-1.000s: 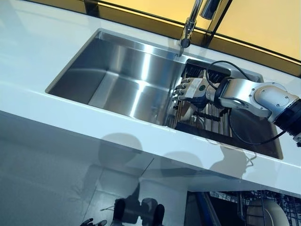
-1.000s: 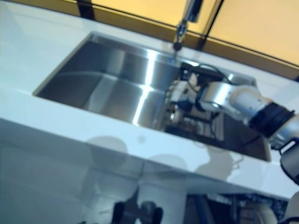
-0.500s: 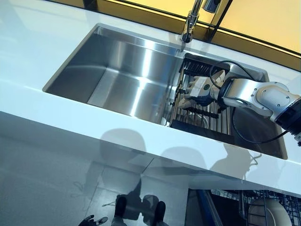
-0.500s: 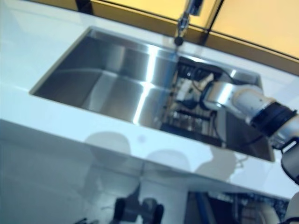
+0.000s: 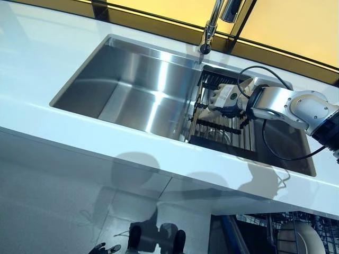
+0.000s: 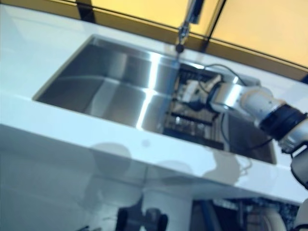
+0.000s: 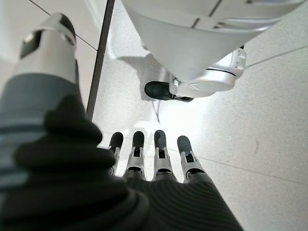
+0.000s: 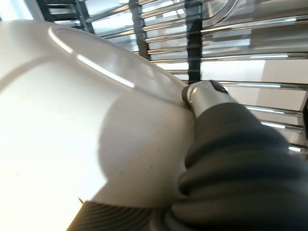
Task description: Take plates into dishwasher
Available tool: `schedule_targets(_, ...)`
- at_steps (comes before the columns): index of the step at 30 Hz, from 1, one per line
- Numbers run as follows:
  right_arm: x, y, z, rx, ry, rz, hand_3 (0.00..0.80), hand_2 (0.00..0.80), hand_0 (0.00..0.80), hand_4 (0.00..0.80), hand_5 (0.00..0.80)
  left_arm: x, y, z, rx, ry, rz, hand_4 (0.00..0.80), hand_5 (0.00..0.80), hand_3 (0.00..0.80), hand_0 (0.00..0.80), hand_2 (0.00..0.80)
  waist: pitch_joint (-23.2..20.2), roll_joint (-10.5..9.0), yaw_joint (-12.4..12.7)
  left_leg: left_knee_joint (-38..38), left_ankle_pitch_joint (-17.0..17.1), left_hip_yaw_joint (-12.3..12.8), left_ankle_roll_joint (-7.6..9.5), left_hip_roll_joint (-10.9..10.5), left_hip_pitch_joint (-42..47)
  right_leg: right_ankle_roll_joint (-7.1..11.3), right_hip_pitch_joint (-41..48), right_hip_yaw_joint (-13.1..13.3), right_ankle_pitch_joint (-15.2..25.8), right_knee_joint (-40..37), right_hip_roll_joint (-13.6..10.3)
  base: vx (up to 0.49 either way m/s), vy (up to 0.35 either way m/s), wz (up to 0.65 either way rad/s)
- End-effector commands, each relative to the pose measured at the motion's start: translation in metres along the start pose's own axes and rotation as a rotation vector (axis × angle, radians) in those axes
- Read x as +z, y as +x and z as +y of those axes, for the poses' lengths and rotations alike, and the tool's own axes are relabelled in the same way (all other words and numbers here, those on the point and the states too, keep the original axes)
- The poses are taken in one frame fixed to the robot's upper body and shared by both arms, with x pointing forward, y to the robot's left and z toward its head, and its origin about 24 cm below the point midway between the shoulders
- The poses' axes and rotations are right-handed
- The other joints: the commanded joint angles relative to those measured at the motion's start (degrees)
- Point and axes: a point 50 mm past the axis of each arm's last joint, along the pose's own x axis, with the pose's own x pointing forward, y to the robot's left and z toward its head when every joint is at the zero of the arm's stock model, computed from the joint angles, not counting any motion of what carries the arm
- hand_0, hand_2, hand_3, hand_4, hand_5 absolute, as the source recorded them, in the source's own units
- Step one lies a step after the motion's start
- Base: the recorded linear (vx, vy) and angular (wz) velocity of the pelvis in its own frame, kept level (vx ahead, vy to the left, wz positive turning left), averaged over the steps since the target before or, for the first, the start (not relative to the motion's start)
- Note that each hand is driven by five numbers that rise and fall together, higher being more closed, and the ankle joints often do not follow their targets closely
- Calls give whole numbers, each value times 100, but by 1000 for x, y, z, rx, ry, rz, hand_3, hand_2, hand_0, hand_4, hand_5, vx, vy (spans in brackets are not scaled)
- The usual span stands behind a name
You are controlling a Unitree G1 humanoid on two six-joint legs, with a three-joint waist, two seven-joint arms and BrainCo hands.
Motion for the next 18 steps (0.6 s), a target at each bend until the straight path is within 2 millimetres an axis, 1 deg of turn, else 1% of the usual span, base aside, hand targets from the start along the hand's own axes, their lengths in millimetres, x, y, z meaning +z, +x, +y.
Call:
schedule_targets(1, -37, -17, -11, -30, -25, 158, 800, 800, 800, 800, 800, -9, -2, 7, 25, -8, 22, 0, 0, 0, 0, 0, -392, -227, -4, -29, -90, 288, 71, -111, -14, 518, 125, 71, -30, -14, -113, 19, 30, -6)
schedule_targets(10, -55, -30, -7, -67, 43, 240, 800, 800, 800, 800, 800, -15, -3, 4, 31, -24, 48, 0, 0, 0, 0, 0, -717, -284, -129, -29, -217, 405, 100, -113, 242, 555, 313, 203, -51, -14, -113, 33, 30, -8)
schedule_targets(18, -67, -40, -1, -76, 141, 316, 800, 800, 800, 800, 800, -23, -4, 1, 23, -7, 73, 0, 0, 0, 0, 0, -1064, -346, -299, -29, -378, 565, 158, -131, 550, 591, 479, 447, -53, -14, -64, 40, 41, -13)
